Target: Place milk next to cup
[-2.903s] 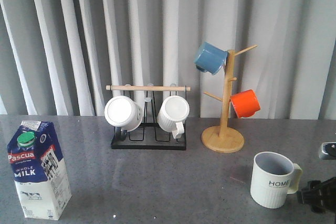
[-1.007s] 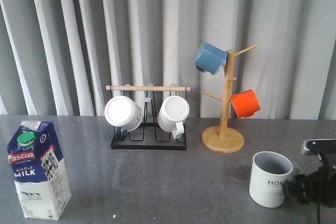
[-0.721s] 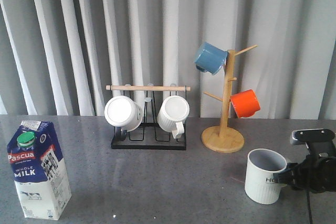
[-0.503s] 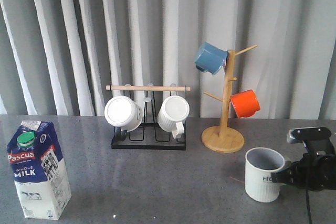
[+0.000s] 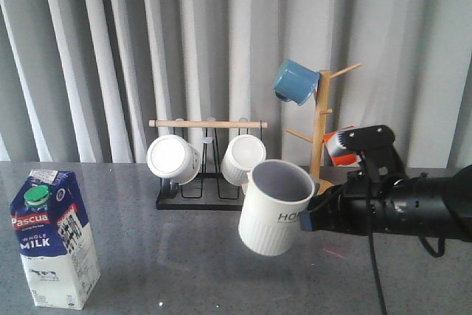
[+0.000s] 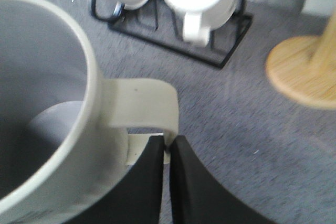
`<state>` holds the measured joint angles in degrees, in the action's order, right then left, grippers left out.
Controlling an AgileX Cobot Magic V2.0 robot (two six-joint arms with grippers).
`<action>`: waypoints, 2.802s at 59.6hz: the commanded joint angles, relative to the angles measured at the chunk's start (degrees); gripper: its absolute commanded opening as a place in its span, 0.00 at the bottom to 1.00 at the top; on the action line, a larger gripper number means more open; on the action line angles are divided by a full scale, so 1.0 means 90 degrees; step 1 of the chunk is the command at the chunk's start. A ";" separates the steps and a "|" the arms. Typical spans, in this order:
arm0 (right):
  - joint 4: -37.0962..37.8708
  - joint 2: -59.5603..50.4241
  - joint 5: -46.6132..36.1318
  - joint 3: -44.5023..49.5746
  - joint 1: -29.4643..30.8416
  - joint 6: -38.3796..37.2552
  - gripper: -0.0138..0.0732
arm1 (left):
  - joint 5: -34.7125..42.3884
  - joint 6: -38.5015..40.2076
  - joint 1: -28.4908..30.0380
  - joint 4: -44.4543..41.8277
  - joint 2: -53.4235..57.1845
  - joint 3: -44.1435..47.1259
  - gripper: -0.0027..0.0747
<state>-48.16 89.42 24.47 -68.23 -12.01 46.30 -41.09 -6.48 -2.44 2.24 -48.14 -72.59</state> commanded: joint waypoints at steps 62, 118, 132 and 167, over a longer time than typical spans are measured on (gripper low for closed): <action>0.2340 0.0478 0.1392 -0.0168 -0.0113 -0.2141 0.57 | 0.0408 0.0005 -0.0061 0.0084 -0.0044 -0.0197 0.71; 0.2883 -0.6252 0.2049 0.3171 -0.0111 -0.2105 0.15 | 0.0340 0.0005 -0.0061 0.0072 -0.0044 -0.0197 0.71; 0.2857 -0.7056 0.1804 0.4437 -0.0111 -0.2210 0.15 | 0.0393 0.0021 -0.0061 0.0166 -0.0044 -0.0197 0.71; 0.2881 -0.7080 0.1907 0.4790 -0.0111 -0.2210 0.15 | -0.2377 -0.0017 -0.0061 0.0453 -0.1754 -0.2812 0.71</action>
<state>-21.64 25.32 44.63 -23.62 -13.03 26.36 -60.38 -6.48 -2.44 6.46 -60.32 -90.03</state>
